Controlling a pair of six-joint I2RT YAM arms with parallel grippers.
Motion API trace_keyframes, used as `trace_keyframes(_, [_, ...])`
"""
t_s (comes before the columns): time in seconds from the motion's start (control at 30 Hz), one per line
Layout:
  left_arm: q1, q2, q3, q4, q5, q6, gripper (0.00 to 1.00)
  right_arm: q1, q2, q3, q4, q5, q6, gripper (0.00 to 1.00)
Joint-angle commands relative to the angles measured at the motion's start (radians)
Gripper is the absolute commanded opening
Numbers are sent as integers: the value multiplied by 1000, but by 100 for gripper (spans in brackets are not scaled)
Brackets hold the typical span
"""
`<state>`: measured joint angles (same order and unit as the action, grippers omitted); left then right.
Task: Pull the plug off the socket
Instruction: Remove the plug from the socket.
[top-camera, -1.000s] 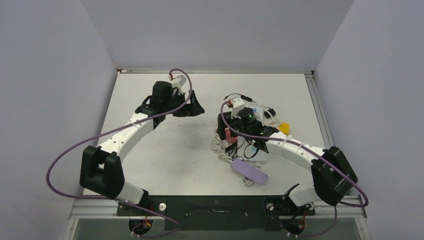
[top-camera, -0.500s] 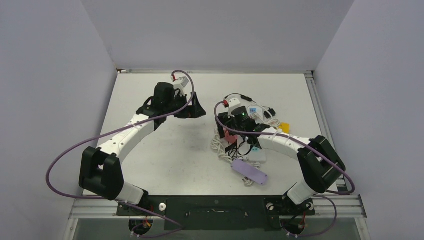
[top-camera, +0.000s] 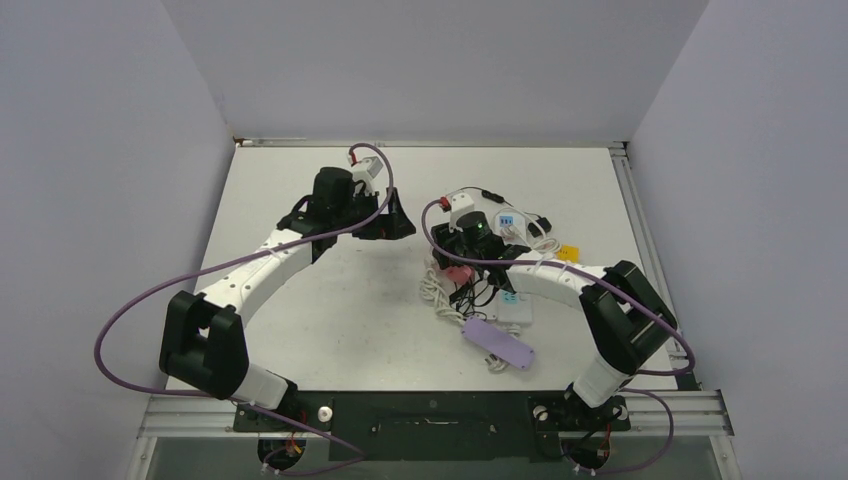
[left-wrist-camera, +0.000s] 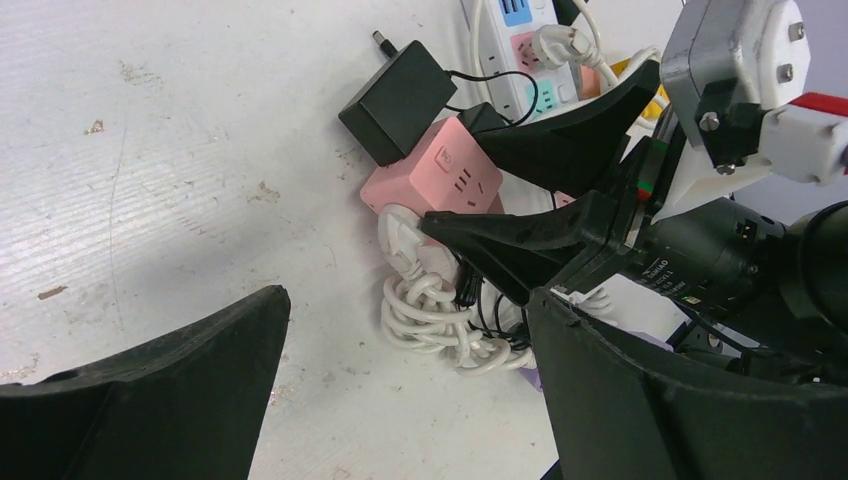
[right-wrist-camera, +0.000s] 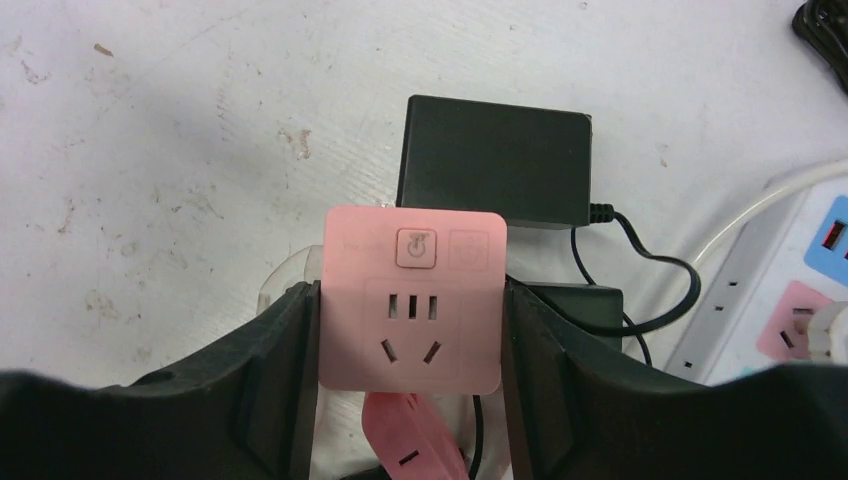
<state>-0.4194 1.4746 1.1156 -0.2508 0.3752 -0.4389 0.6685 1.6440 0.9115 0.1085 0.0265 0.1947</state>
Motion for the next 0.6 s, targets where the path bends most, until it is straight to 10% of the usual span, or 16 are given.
trace_keyframes(0.0, [-2, -29, -30, 57, -17, -13, 86, 5, 3, 13, 63, -7, -1, 32])
trace_keyframes(0.2, [19, -30, -61, 118, 22, -63, 87, 6, -56, -49, 173, -41, 0, 6])
trace_keyframes(0.57, [39, 94, -104, 333, 297, -244, 88, 68, -255, -264, 515, -114, -5, 5])
